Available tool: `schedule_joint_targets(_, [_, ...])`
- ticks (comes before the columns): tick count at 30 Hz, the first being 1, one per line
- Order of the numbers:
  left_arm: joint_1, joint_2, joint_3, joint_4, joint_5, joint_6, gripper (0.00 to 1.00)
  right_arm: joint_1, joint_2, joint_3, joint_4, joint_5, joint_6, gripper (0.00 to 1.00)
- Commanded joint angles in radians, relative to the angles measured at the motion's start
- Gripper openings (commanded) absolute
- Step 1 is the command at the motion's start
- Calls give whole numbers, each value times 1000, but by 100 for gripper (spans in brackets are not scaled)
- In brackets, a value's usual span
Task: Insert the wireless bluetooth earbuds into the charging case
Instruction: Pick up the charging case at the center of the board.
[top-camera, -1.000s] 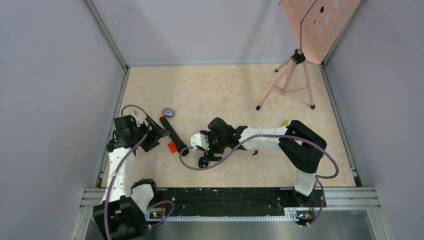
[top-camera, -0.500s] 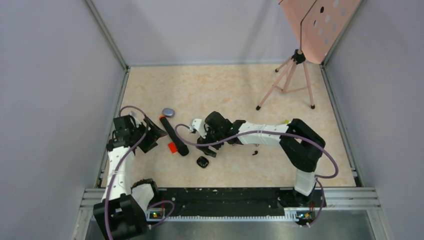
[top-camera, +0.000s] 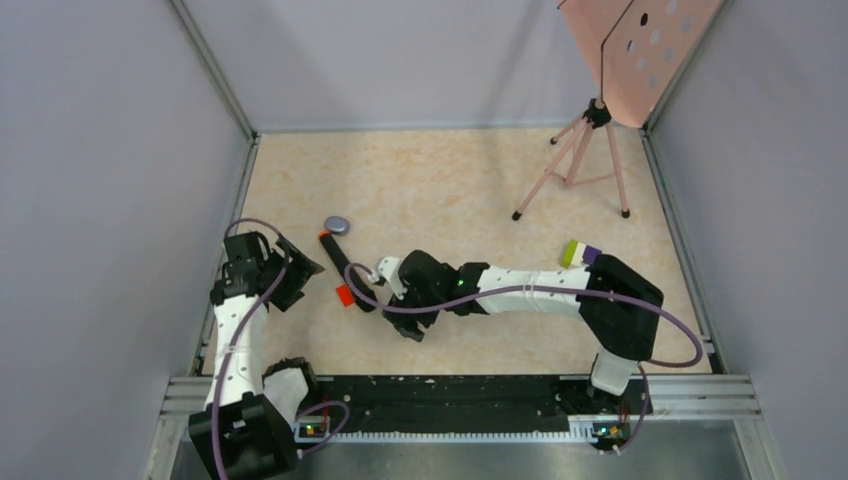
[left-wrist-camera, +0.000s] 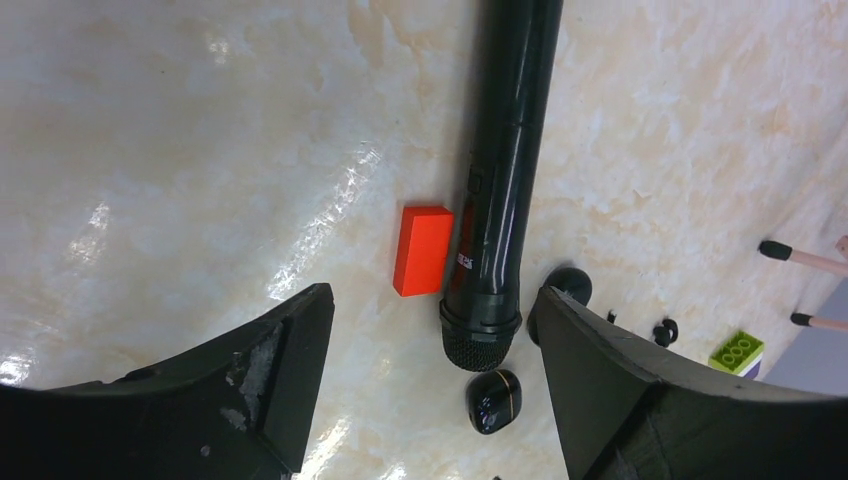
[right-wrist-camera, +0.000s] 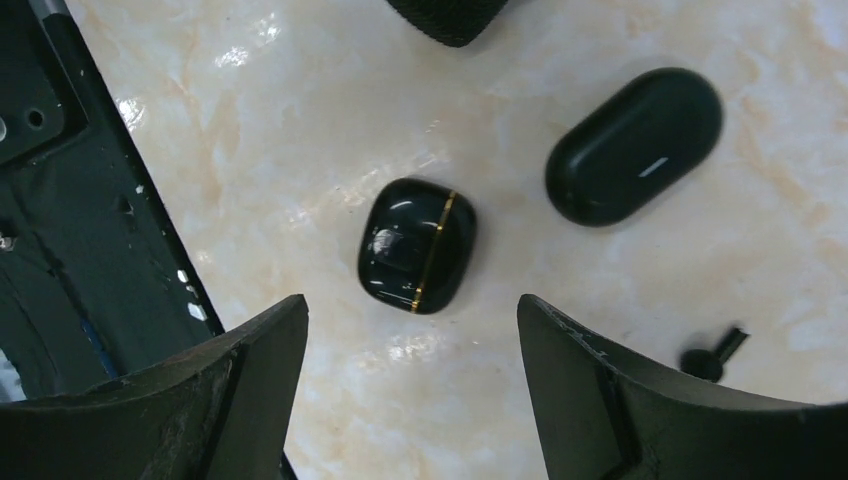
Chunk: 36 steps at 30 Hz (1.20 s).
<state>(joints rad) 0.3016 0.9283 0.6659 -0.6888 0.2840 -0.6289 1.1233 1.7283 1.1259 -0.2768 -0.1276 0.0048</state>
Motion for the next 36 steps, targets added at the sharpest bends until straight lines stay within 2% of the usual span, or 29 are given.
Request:
schedule_joint_targets(1, [8, -32, 18, -13, -41, -32, 79, 55, 53, 42, 22, 132, 88, 76])
schedule_joint_targets(8, [10, -64, -17, -9, -29, -48, 79, 81, 90, 45, 33, 239, 112, 76])
schedule_joint_targets(22, [14, -71, -44, 6, -17, -59, 79, 91, 144, 62, 62, 201, 121, 71])
schedule_joint_targets(25, [14, -69, -48, 10, -9, -63, 79, 91, 150, 57, 65, 205, 120, 62])
schedule_joint_targets(31, [14, -44, -49, 28, 21, -68, 78, 88, 127, 42, 78, 221, 72, 28])
schedule_joint_targets(36, [-24, 41, 33, 73, 124, -38, 77, 36, 10, 18, 108, 274, -139, 14])
